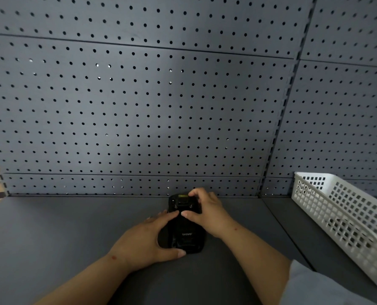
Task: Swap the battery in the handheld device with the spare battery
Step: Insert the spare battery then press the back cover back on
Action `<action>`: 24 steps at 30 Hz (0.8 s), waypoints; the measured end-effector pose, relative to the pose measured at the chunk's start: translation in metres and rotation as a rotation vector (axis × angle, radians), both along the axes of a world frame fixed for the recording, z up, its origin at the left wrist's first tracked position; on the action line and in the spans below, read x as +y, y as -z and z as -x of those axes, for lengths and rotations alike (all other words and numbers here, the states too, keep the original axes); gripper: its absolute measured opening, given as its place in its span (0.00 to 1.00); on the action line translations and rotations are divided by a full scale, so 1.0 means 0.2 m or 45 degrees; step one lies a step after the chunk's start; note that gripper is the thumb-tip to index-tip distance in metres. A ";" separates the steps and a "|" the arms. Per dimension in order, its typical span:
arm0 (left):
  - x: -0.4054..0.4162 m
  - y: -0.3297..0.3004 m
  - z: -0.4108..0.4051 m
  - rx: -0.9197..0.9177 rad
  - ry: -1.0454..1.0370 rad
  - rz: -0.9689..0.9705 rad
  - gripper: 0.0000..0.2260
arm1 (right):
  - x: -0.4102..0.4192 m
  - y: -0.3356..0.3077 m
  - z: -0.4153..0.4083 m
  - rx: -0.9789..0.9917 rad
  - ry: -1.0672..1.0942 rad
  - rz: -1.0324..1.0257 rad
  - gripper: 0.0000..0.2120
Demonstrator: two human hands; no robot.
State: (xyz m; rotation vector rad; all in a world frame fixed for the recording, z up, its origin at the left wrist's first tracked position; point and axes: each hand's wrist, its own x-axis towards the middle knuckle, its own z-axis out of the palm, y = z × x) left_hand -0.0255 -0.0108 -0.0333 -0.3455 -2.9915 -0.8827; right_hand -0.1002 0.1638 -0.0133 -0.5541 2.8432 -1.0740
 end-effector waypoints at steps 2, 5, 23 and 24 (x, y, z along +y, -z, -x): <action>0.00 0.00 0.00 0.002 -0.008 -0.017 0.41 | 0.01 -0.01 -0.01 0.050 0.000 -0.065 0.23; 0.00 0.00 0.00 -0.019 -0.007 -0.026 0.42 | 0.02 -0.01 -0.03 0.128 -0.028 -0.152 0.22; 0.02 -0.03 -0.02 -0.055 -0.048 -0.040 0.38 | 0.03 -0.02 -0.07 0.324 -0.023 -0.476 0.23; 0.02 -0.03 -0.02 -0.059 -0.049 -0.037 0.38 | 0.03 -0.03 -0.07 0.309 -0.021 -0.485 0.23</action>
